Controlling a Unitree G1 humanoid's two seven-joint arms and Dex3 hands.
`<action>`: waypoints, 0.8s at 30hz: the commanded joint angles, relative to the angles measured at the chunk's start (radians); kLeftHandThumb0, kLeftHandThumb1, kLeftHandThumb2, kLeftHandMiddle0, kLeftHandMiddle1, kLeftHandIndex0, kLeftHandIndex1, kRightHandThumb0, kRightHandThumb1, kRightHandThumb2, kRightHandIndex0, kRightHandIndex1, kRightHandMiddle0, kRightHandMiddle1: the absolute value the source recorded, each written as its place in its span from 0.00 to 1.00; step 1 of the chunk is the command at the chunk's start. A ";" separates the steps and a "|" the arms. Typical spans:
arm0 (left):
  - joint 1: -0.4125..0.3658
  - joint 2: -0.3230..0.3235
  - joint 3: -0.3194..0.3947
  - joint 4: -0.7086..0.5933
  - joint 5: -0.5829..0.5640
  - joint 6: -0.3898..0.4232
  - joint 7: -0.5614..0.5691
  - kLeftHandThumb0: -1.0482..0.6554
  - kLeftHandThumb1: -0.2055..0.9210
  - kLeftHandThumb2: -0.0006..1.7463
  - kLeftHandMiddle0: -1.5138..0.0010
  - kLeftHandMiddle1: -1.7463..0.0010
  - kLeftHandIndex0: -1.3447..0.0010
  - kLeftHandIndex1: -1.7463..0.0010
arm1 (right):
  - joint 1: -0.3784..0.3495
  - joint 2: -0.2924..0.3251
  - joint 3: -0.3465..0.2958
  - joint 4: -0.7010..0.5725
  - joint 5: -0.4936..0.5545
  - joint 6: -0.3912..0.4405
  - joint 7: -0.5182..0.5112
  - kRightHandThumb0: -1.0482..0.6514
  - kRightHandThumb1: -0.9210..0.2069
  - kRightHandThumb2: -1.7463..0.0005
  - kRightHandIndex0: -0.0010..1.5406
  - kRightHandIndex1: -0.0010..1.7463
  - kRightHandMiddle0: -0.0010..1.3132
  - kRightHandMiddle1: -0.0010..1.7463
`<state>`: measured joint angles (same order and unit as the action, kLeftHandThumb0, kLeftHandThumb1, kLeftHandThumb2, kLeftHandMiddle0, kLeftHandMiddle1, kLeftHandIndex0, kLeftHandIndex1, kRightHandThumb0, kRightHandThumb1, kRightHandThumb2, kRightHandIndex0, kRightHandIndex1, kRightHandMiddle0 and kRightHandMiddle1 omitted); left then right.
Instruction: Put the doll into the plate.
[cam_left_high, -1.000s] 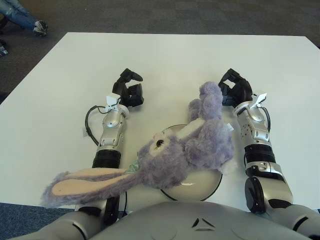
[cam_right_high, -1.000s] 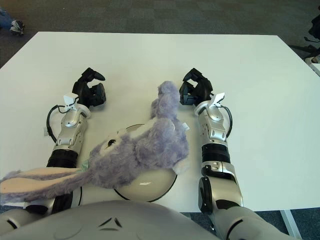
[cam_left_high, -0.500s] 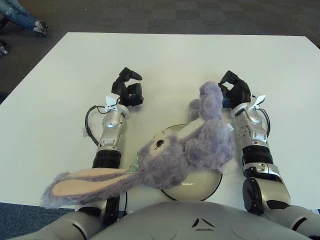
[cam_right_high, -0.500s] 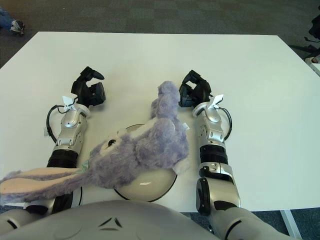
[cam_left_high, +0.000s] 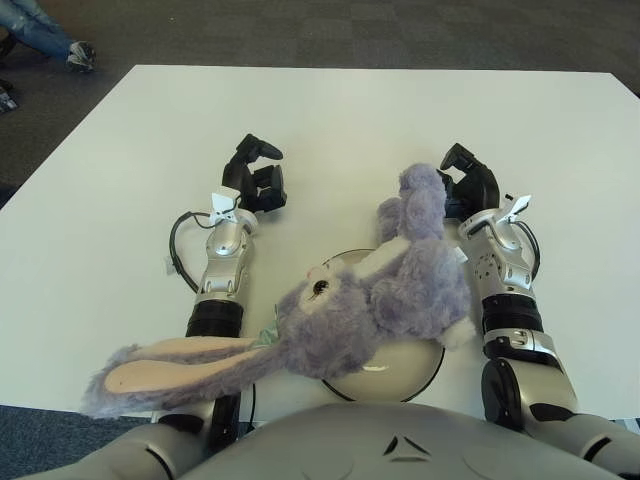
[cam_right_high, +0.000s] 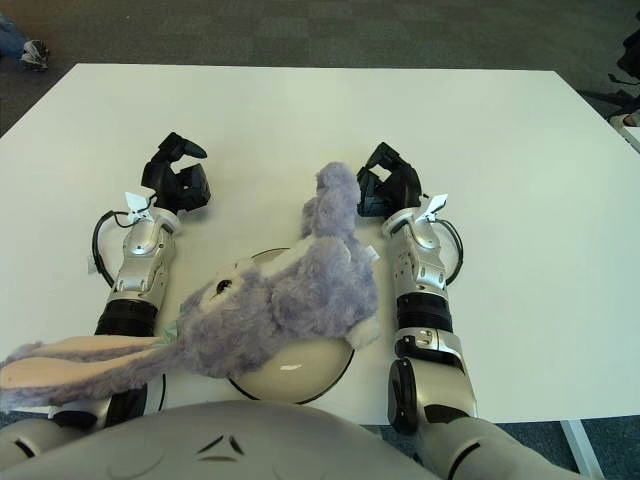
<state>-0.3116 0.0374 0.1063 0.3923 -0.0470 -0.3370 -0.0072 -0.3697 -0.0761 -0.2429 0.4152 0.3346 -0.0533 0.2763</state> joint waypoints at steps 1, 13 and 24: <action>0.022 -0.007 -0.004 0.002 0.006 -0.004 0.008 0.36 0.56 0.67 0.21 0.00 0.61 0.00 | 0.017 -0.007 -0.007 -0.005 0.017 0.015 0.010 0.61 0.88 0.00 0.59 0.97 0.52 1.00; 0.030 -0.005 -0.007 -0.007 0.014 -0.005 0.014 0.36 0.58 0.66 0.22 0.00 0.62 0.00 | 0.030 0.007 -0.021 -0.010 0.043 0.012 0.034 0.61 0.87 0.00 0.57 1.00 0.53 1.00; 0.039 -0.004 -0.005 -0.017 0.014 -0.004 0.008 0.36 0.59 0.65 0.22 0.00 0.63 0.00 | 0.035 0.014 -0.029 -0.006 0.057 0.007 0.045 0.32 0.69 0.13 0.87 1.00 0.57 1.00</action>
<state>-0.3016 0.0358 0.1004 0.3727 -0.0307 -0.3370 -0.0024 -0.3549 -0.0666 -0.2642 0.4065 0.3751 -0.0512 0.3174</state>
